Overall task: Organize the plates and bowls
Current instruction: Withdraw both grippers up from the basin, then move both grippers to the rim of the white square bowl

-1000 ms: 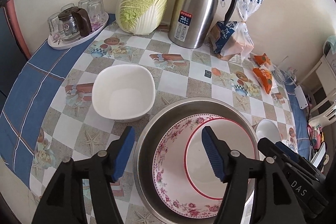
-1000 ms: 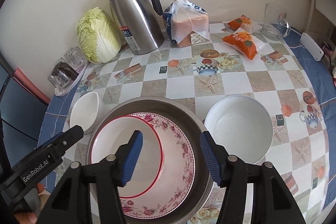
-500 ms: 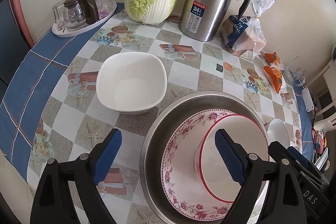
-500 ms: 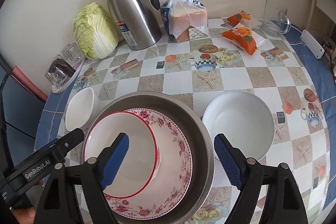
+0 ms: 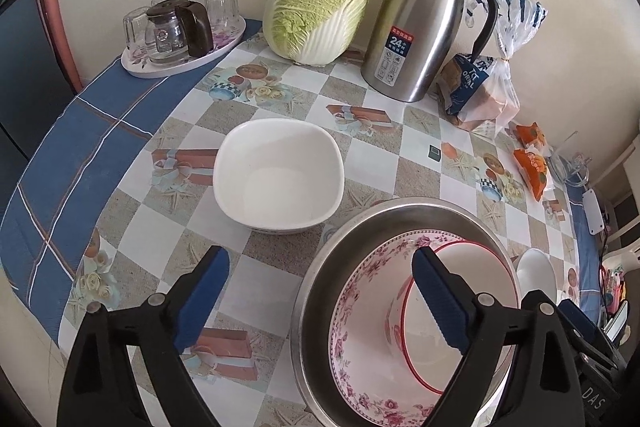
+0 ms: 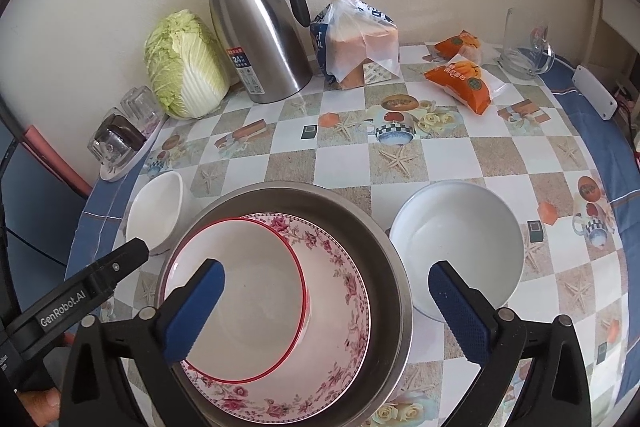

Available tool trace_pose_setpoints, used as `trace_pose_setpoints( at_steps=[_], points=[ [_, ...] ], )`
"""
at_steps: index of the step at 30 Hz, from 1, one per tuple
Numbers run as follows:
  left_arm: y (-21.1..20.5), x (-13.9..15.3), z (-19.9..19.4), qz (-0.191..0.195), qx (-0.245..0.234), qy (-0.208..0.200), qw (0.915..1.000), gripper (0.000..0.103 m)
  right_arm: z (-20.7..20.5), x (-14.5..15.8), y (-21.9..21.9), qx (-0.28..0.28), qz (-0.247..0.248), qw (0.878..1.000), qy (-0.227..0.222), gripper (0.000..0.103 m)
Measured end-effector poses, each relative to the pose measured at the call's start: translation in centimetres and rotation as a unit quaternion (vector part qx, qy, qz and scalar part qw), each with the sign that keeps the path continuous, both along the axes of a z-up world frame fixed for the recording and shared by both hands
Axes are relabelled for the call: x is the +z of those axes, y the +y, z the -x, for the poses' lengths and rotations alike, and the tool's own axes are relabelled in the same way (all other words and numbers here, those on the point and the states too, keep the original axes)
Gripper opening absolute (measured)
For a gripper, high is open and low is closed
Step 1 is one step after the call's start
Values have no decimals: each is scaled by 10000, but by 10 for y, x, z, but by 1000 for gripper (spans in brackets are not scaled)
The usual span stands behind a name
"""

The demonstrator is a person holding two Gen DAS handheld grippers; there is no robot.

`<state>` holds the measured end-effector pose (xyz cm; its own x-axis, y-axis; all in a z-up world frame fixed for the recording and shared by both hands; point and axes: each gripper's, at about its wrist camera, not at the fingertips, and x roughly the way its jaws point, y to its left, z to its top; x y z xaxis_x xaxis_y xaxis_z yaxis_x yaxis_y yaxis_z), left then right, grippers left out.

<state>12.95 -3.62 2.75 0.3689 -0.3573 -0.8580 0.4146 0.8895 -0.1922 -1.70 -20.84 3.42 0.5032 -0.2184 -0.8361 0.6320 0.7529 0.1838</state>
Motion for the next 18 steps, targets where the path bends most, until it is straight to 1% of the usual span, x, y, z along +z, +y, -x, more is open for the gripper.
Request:
trace_pose_setpoints(
  at_steps=[4,9,15,18],
  points=[
    [9,3,-7,-32,88,-63,9999,93,-6,8,12,162,96,9998,-77,103],
    [29,2,-20,-173,385,-105,9991,93,-17,16,35,382,235,9988,-192,103],
    [58,4,-35,15,701,-81,9975,93,-35,12,61,723,209,9969,-208,103],
    [70,4,-42,27,830,-108,9965,93,-44,8,73,890,176,9956,-218,103]
  ],
)
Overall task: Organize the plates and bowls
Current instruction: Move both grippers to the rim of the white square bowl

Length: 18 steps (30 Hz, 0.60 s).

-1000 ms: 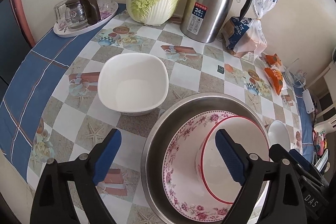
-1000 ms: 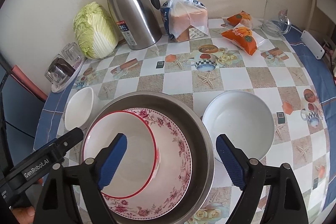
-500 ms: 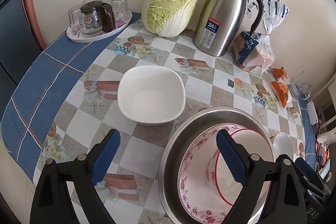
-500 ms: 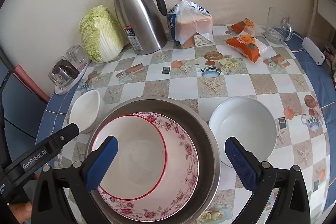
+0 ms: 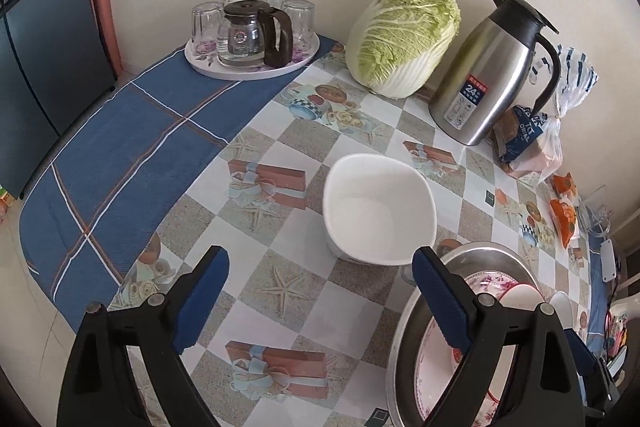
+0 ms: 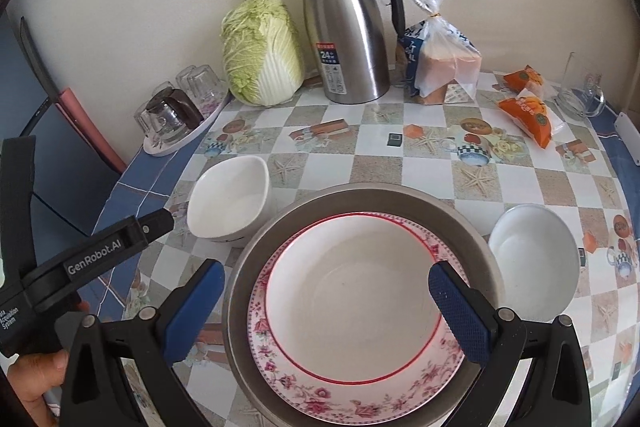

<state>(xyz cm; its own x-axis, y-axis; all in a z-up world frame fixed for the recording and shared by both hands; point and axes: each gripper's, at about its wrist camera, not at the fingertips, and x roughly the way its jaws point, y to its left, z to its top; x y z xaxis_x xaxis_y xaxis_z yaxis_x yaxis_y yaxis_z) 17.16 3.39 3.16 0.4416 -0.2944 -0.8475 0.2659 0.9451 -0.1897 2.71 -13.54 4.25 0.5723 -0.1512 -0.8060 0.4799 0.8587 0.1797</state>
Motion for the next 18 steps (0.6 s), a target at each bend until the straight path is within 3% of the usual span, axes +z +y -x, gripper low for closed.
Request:
trace_pose_setpoints(
  at_steps=[5,12,18],
  points=[
    [14,-2,-11,-87,122,-48,9999,93,-13,-5,20,230,34,9997,0,103],
    [27,-6,-24,65,189,-115,9997,93,-23,-4,34,343,173,9991,-170,103],
    [28,-16,-32,300,199,67,9993,93,-27,-5,32,300,114,9993,-166,103]
  ],
)
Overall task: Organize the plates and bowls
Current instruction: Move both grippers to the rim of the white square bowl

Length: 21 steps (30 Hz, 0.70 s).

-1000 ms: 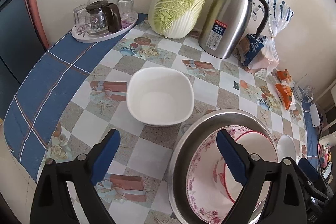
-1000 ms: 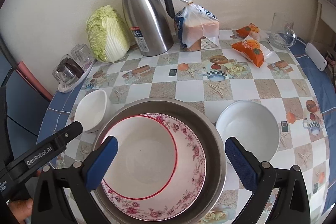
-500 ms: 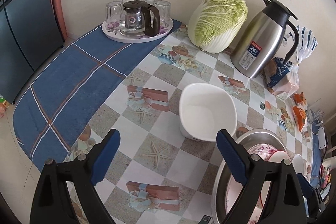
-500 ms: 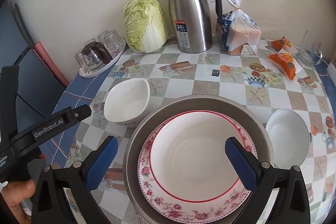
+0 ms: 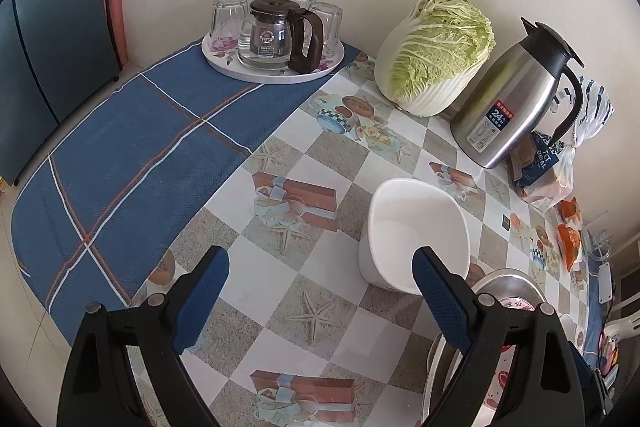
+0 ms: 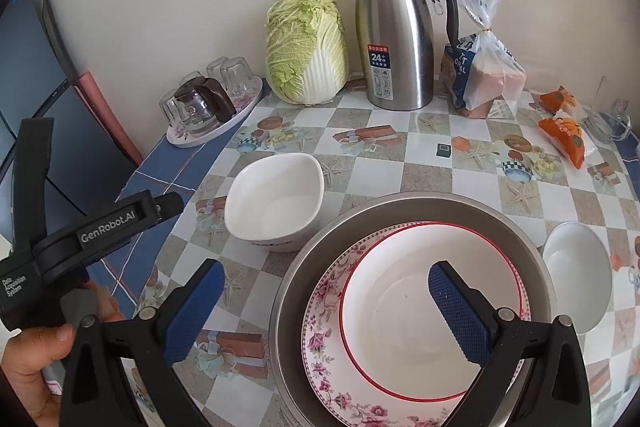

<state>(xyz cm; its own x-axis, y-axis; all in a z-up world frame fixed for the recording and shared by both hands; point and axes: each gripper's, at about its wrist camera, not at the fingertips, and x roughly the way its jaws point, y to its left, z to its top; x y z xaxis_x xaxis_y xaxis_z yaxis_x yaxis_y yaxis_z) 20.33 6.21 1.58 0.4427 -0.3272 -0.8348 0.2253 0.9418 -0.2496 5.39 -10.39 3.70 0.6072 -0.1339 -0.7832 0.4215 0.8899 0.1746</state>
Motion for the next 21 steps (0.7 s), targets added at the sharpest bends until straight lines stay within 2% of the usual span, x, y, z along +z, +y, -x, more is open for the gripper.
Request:
trace_pose_setpoints(
  at_steps=[3,8,13,18,21],
  points=[
    [0,-4,-3,87,35,79,9999,93,-5,2,0,62,75,9999,41,103],
    [0,-10,-6,266,3,193,9995,93,-17,5,-6,71,-136,9999,60,103],
    [1,-20,-13,414,65,349,9985,93,-32,7,-19,-86,-190,9995,242,103],
    [0,-33,-20,537,107,494,9973,93,-51,1,-30,-144,-476,9978,444,103],
    [-1,-40,-23,639,152,553,9963,93,-62,-1,-35,-242,-409,9972,569,102]
  ],
)
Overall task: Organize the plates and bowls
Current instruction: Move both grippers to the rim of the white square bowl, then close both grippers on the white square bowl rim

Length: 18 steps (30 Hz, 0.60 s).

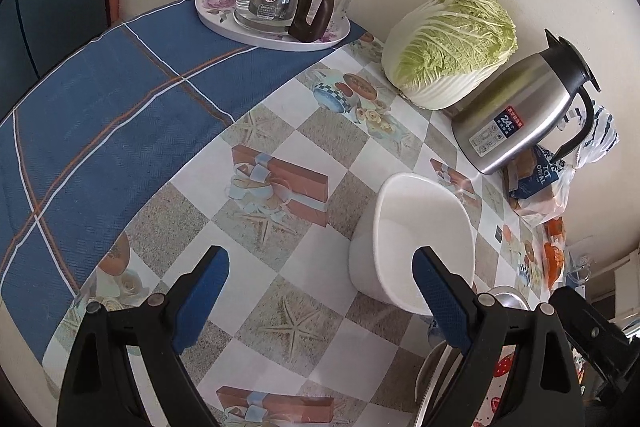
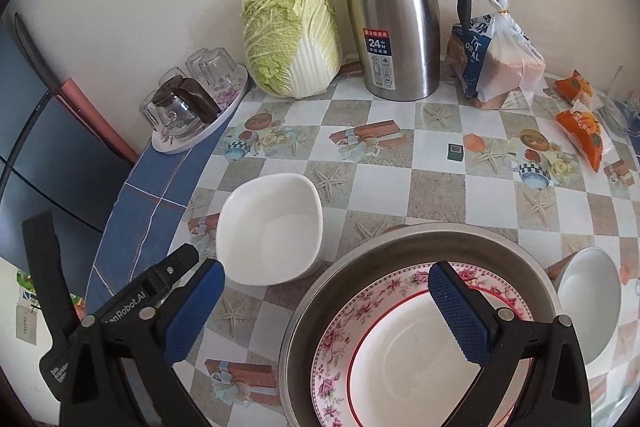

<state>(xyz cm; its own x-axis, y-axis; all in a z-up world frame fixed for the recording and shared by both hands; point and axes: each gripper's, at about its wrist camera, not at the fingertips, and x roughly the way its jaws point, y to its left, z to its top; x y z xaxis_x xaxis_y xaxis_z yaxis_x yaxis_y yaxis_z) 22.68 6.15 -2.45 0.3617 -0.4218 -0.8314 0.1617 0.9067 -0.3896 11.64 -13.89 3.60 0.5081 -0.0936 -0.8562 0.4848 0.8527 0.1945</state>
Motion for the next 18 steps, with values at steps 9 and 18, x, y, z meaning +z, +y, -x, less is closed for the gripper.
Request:
trace_pose_setpoints(
  at_steps=[9,18],
  points=[
    [-6,-15,-12,374,178,14,9991,93,-31,-16,-3,53,72,9993,365,73],
    [-15,-27,-18,373,157,-63,9992,93,-57,-37,4,201,545,9956,742,43]
  ],
)
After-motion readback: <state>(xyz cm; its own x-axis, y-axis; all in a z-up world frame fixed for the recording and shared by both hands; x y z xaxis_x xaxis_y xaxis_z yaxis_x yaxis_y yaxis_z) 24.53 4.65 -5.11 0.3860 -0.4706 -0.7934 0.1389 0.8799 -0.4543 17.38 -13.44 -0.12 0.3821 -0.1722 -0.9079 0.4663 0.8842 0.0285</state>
